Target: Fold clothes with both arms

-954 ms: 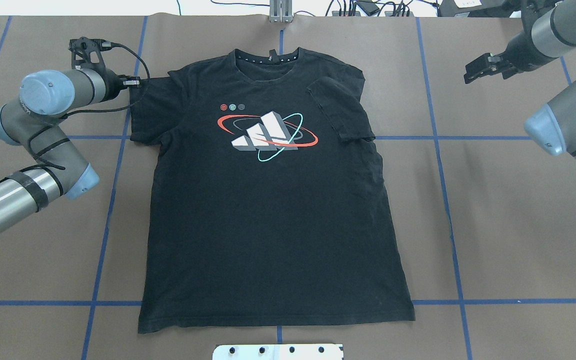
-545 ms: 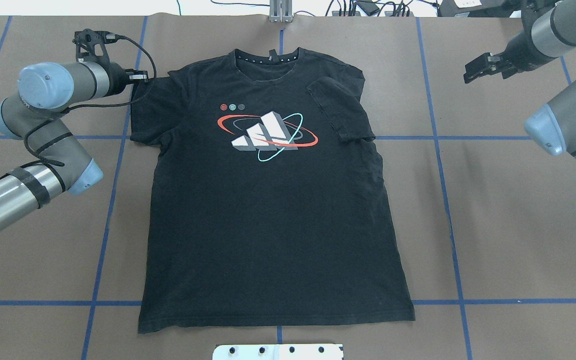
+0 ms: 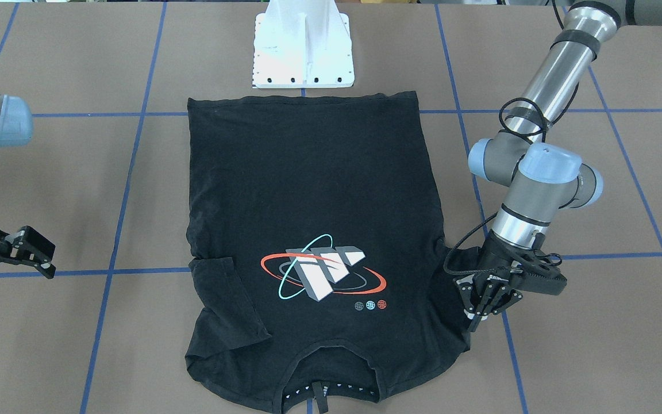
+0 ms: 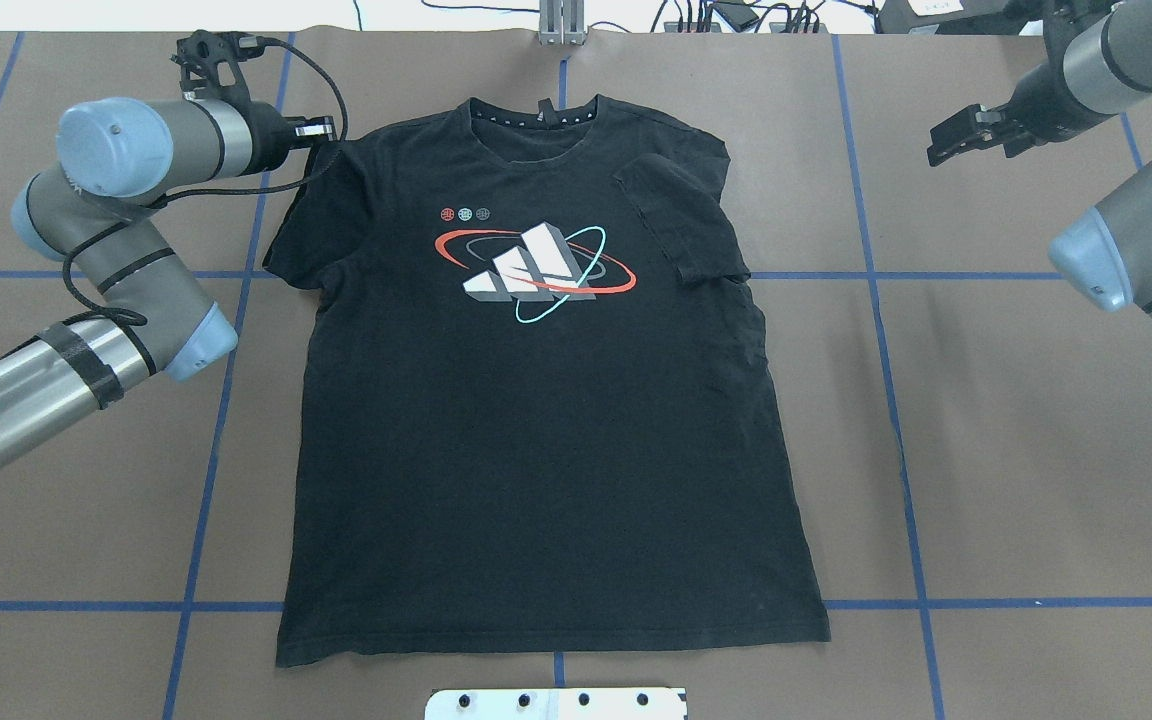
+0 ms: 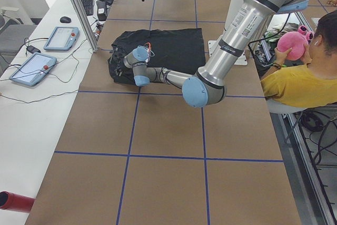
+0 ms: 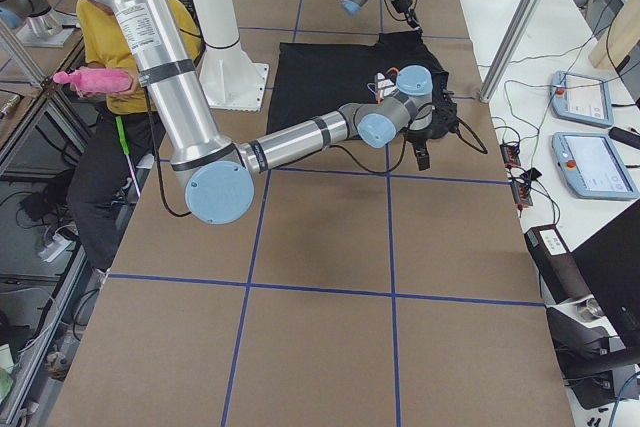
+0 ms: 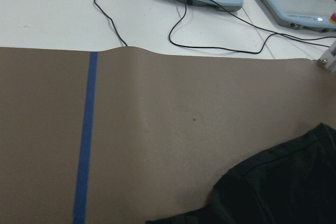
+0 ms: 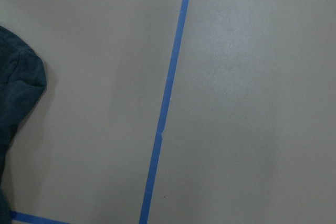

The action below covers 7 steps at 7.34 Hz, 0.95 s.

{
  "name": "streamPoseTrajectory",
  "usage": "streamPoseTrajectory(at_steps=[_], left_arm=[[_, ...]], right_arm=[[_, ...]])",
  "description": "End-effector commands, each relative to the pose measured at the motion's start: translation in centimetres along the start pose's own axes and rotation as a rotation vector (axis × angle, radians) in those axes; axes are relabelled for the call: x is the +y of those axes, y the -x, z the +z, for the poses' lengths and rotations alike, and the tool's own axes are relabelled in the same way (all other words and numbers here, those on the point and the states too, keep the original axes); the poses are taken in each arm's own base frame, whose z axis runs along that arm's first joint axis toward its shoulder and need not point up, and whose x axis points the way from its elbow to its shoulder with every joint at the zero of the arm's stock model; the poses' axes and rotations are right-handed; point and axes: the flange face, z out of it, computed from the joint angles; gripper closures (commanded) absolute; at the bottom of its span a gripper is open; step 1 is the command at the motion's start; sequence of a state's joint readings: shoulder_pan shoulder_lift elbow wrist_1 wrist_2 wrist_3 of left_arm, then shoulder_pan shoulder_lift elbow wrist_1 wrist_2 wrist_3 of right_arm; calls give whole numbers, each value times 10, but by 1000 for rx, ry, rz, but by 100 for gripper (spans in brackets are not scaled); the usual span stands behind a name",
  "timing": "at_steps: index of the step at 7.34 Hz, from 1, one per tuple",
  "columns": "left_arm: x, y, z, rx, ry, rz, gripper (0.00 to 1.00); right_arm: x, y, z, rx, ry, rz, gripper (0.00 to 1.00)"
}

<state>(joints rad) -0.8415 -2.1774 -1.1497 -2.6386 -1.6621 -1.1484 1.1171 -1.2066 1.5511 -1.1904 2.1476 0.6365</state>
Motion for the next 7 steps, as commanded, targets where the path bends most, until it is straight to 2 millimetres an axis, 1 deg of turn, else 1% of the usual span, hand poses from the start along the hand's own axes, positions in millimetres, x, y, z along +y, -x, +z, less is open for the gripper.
streamPoseTrajectory(at_steps=[1, 2, 3, 4, 5, 7], left_arm=[[24, -78, 0, 25, 57, -121, 100], [46, -108, 13, 15, 91, -144, 100], [47, -128, 27, 0, 77, -158, 100], [51, -130, 44, -28, 82, -158, 100], [50, -133, 49, -36, 85, -158, 100], [49, -132, 51, -41, 85, -160, 100]], right_arm=[[0, 0, 0, 0, 0, 1, 0], [0, -1, 1, 1, 2, 3, 0], [0, -1, 1, 1, 2, 3, 0], [0, -1, 2, 2, 3, 2, 0], [0, -1, 2, 2, 3, 2, 0], [0, -1, 2, 2, 3, 2, 0]])
